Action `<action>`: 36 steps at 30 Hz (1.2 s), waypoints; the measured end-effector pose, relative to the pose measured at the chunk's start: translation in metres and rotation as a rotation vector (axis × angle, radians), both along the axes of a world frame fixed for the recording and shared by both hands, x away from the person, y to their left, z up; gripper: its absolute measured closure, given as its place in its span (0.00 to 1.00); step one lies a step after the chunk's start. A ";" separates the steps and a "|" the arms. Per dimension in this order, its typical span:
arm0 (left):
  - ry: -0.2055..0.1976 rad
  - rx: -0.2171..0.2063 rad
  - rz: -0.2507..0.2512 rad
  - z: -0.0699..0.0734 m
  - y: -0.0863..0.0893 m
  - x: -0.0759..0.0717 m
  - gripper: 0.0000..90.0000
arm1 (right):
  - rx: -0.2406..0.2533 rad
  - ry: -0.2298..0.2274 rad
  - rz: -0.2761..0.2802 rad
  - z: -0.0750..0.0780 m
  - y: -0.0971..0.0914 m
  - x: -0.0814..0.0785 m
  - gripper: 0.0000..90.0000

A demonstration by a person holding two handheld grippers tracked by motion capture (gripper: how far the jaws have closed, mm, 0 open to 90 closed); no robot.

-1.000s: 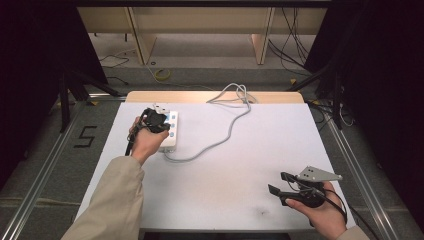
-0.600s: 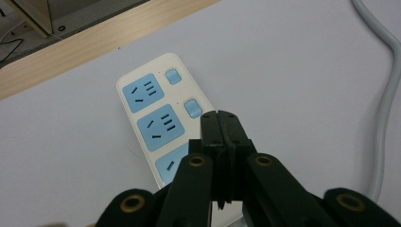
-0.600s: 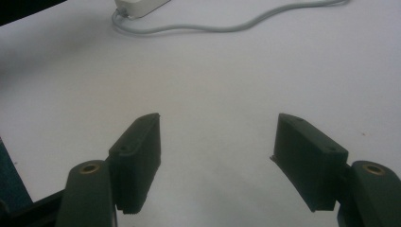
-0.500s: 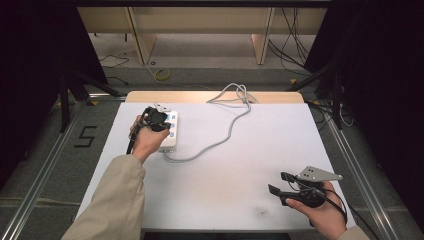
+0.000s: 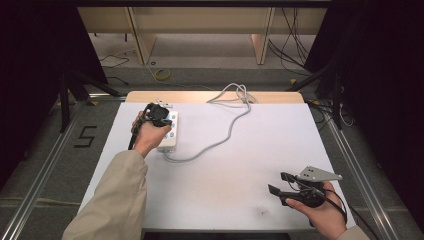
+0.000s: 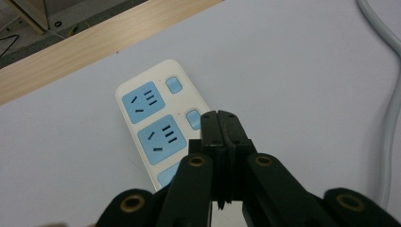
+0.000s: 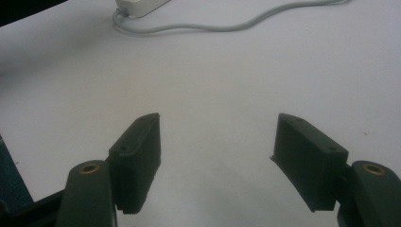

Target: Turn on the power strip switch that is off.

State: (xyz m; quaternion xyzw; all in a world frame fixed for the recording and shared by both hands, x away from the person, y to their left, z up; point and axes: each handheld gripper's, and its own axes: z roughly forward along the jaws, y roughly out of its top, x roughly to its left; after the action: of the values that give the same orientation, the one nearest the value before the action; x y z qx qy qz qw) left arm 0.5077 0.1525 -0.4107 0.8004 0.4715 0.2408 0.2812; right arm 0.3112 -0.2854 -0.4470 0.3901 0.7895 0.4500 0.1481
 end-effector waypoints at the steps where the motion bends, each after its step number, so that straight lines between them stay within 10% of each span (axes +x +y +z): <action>1: 0.002 0.002 0.000 0.000 0.000 0.001 1.00 | 0.000 0.000 0.000 0.000 0.000 0.000 0.37; 36: 0.086 0.047 -0.013 -0.013 -0.007 0.023 1.00 | 0.002 0.003 -0.002 0.000 -0.001 0.000 0.37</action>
State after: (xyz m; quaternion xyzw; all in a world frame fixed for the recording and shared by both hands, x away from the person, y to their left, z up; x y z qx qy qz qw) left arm 0.5307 0.1460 -0.4240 0.8195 0.4720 0.2152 0.2435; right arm 0.3113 -0.2859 -0.4473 0.3917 0.7889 0.4502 0.1468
